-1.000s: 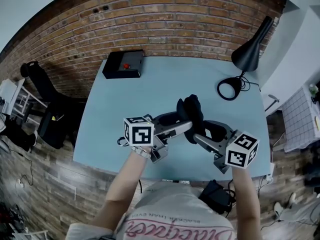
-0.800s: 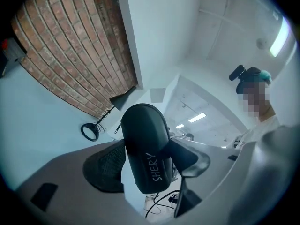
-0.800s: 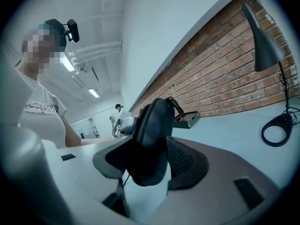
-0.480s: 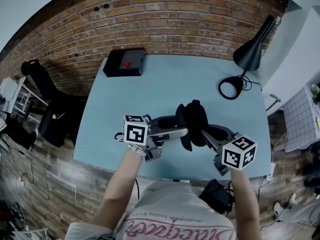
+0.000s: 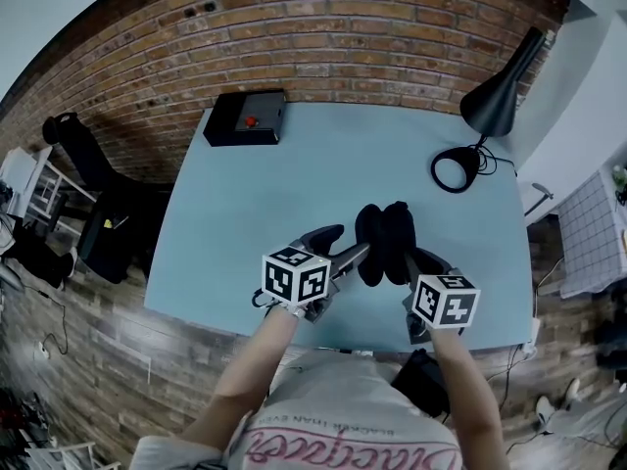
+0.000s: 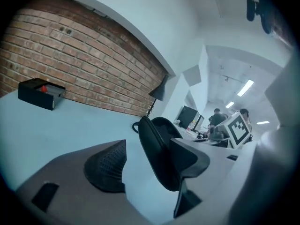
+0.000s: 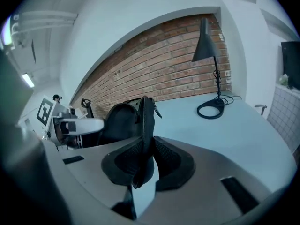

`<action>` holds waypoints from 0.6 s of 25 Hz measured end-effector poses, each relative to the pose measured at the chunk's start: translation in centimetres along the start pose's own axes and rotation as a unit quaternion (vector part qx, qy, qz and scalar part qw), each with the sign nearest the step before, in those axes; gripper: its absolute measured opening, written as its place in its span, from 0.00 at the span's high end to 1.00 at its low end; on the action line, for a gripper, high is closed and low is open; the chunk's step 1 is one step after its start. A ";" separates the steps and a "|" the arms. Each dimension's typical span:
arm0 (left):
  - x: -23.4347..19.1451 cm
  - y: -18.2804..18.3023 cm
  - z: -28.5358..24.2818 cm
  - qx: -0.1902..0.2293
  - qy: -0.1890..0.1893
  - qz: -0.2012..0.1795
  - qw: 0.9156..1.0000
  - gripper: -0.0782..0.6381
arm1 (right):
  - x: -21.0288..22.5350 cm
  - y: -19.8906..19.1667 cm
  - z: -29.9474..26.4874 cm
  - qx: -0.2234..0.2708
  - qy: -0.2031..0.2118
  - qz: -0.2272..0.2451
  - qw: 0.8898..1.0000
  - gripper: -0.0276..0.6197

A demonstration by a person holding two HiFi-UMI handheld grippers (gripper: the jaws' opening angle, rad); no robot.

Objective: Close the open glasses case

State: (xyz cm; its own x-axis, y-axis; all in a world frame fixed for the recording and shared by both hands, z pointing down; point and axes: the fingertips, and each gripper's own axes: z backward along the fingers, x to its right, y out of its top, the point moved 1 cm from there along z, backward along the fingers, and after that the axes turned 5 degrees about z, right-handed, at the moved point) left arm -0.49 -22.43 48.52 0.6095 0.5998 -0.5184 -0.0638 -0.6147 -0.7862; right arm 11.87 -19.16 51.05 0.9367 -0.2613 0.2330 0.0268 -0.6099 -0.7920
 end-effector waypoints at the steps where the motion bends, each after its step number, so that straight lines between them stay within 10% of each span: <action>1: -0.2 -0.3 0.0 -0.002 0.017 -0.007 1.000 0.48 | 0.0 -0.4 -0.2 -0.001 0.002 -0.013 1.000 0.85; 4: -1.4 -1.3 0.1 0.001 0.072 -0.009 0.997 0.81 | -0.2 -1.4 -1.1 -0.006 0.010 -0.049 0.999 0.85; 15: -6.5 -9.9 -1.2 -0.134 0.198 -0.006 0.971 0.83 | -0.3 -9.0 -5.7 -0.138 -0.019 0.022 0.990 0.85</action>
State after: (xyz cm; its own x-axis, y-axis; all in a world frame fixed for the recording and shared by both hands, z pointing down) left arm -2.88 -20.84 60.02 0.8681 0.3973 -0.2976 0.1220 -0.7519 -0.6479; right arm 9.37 -17.90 61.36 0.9474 -0.2666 0.1769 -0.1052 -0.7816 -0.6149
